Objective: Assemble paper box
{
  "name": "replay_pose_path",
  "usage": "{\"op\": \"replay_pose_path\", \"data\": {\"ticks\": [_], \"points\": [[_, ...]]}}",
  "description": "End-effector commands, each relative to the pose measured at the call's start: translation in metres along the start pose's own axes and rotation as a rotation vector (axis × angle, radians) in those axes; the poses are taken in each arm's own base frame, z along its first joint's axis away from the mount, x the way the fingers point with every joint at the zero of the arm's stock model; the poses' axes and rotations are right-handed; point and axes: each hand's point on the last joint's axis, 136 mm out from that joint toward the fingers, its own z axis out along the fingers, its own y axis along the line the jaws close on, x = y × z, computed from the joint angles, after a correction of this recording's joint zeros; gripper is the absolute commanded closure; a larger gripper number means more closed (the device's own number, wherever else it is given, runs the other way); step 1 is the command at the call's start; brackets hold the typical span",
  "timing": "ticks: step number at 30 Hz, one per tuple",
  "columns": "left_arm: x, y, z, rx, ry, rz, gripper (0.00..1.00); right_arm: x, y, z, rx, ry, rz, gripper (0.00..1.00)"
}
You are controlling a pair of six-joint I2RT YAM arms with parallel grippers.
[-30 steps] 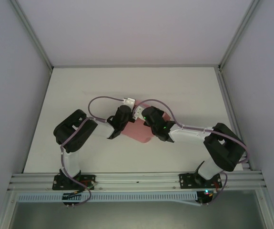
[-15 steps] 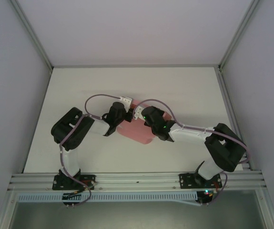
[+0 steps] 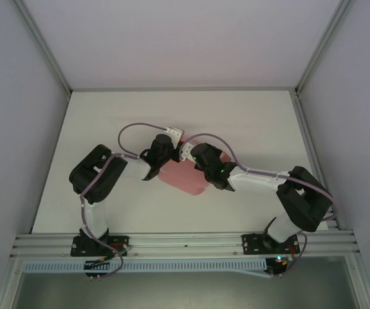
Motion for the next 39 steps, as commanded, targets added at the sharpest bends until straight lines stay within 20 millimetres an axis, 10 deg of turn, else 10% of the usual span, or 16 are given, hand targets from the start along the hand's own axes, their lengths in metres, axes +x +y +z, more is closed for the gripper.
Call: {"op": "replay_pose_path", "data": {"ticks": [1, 9, 14, 18, 20, 28, 33, 39], "points": [[0.022, 0.05, -0.008, -0.241, 0.07, 0.012, 1.0, 0.036, 0.026, -0.001, -0.088, 0.12, -0.047, 1.0], [0.027, 0.058, -0.019, -0.276, 0.077, 0.042, 1.0, 0.032, 0.016, -0.002, -0.061, 0.128, 0.008, 0.98], [-0.003, 0.037, -0.033, -0.172, 0.008, -0.021, 1.0, -0.004, -0.004, -0.016, -0.078, -0.004, 0.16, 0.58], [-0.021, 0.039, -0.054, -0.178, -0.007, -0.075, 1.0, -0.043, -0.029, -0.057, -0.166, -0.18, 0.308, 0.35], [-0.024, 0.04, -0.065, -0.183, -0.004, -0.102, 1.0, -0.06, -0.043, -0.087, -0.22, -0.297, 0.397, 0.03], [-0.041, 0.034, -0.108, -0.165, -0.001, -0.188, 1.0, -0.054, -0.14, -0.182, -0.072, -0.62, 0.841, 0.0], [-0.05, 0.03, -0.126, -0.148, -0.021, -0.216, 1.0, -0.027, -0.152, -0.165, -0.019, -0.436, 0.927, 0.0], [-0.053, 0.028, -0.141, -0.119, -0.057, -0.246, 1.0, -0.005, -0.117, -0.117, -0.095, -0.189, 0.897, 0.0]]}}
